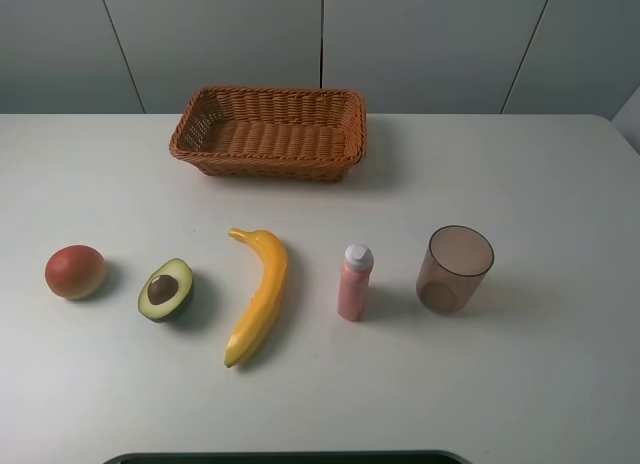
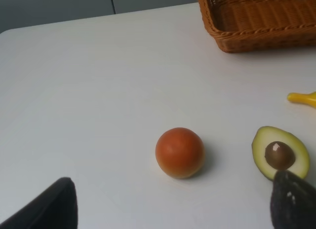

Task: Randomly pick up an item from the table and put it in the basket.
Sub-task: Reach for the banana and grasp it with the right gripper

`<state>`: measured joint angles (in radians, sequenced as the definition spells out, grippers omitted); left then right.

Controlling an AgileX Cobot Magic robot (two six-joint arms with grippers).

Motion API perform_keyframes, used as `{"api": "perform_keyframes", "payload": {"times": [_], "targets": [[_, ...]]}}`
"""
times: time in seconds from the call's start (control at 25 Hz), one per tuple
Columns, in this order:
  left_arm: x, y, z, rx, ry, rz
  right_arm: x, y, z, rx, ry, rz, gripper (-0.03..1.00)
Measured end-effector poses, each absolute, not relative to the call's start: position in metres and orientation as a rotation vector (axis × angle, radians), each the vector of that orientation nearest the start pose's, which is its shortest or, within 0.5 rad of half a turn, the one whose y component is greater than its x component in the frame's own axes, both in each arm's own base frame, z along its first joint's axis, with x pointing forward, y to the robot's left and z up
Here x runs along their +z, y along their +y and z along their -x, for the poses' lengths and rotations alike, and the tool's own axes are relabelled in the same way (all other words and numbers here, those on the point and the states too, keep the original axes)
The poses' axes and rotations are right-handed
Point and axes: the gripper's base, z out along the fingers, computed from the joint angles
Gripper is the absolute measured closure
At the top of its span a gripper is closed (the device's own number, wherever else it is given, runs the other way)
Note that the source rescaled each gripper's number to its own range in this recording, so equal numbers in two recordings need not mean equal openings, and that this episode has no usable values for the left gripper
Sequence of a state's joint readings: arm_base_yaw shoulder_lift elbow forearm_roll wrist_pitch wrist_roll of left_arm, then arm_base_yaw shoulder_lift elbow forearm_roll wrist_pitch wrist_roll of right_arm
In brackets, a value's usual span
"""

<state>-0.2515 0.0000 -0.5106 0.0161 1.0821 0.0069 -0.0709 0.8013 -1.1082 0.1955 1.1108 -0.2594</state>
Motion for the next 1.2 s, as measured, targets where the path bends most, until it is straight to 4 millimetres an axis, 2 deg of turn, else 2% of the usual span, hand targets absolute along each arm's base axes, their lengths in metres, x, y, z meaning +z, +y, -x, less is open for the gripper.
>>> {"api": "perform_keyframes", "payload": {"times": [0.12,0.24,0.4,0.52,0.68,0.88,1.2], "targets": [[0.278,0.003,0.006,-0.132,2.041,-0.264,0.415,0.013,-0.159,0.163,2.292,0.261,-0.03],[0.278,0.003,0.006,-0.132,2.041,-0.264,0.41,0.029,-0.192,0.23,2.332,0.363,-0.03],[0.278,0.003,0.006,-0.132,2.041,-0.264,0.403,0.067,-0.219,0.297,2.327,0.537,-0.03],[0.278,0.003,0.006,-0.132,2.041,-0.264,0.388,0.1,-0.235,0.357,2.335,0.637,-0.03],[0.278,0.003,0.006,-0.132,2.041,-0.264,0.366,0.145,-0.246,0.419,2.356,0.744,-0.03],[0.278,0.003,0.006,-0.132,2.041,-0.264,0.333,0.196,-0.246,0.48,2.435,0.824,-0.03],[0.278,0.003,0.006,-0.137,2.042,-0.257,0.27,0.26,-0.241,0.518,2.625,0.811,-0.03]]}}
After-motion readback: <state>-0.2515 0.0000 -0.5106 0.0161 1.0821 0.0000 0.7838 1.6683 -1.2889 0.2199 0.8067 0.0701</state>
